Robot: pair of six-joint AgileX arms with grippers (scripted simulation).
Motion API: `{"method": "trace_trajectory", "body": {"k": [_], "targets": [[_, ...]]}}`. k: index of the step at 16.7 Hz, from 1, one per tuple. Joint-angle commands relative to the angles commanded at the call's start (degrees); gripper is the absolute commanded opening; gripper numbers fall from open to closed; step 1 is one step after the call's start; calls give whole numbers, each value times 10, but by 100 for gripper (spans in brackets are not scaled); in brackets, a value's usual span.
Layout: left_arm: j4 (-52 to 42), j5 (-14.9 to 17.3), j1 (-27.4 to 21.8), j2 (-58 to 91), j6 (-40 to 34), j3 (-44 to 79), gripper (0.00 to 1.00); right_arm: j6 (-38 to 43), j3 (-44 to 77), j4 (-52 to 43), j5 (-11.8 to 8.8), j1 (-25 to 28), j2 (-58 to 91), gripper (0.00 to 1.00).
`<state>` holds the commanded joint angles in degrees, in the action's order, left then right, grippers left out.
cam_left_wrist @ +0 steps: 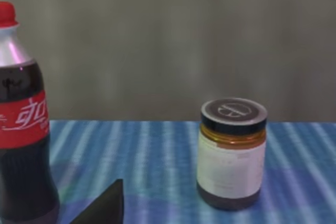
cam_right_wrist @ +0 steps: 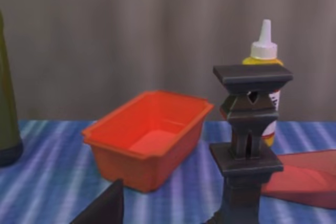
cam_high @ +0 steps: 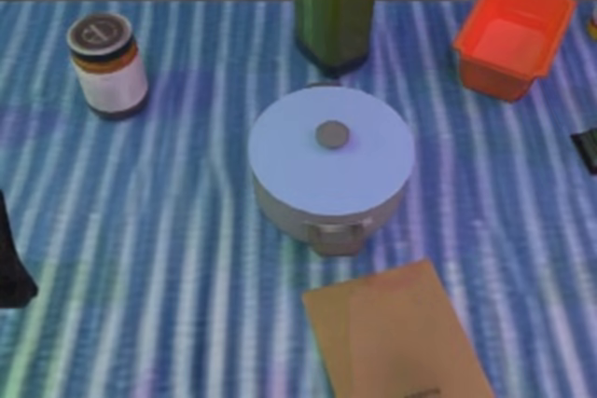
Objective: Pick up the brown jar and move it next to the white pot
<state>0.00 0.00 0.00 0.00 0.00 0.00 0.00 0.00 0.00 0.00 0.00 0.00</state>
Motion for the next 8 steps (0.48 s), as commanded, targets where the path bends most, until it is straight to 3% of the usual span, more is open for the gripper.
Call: {"method": "trace_trajectory", "body": {"k": [8], "targets": [[-75, 10, 0, 103, 25, 69, 100, 0, 0, 0, 0, 0, 0, 100]]}}
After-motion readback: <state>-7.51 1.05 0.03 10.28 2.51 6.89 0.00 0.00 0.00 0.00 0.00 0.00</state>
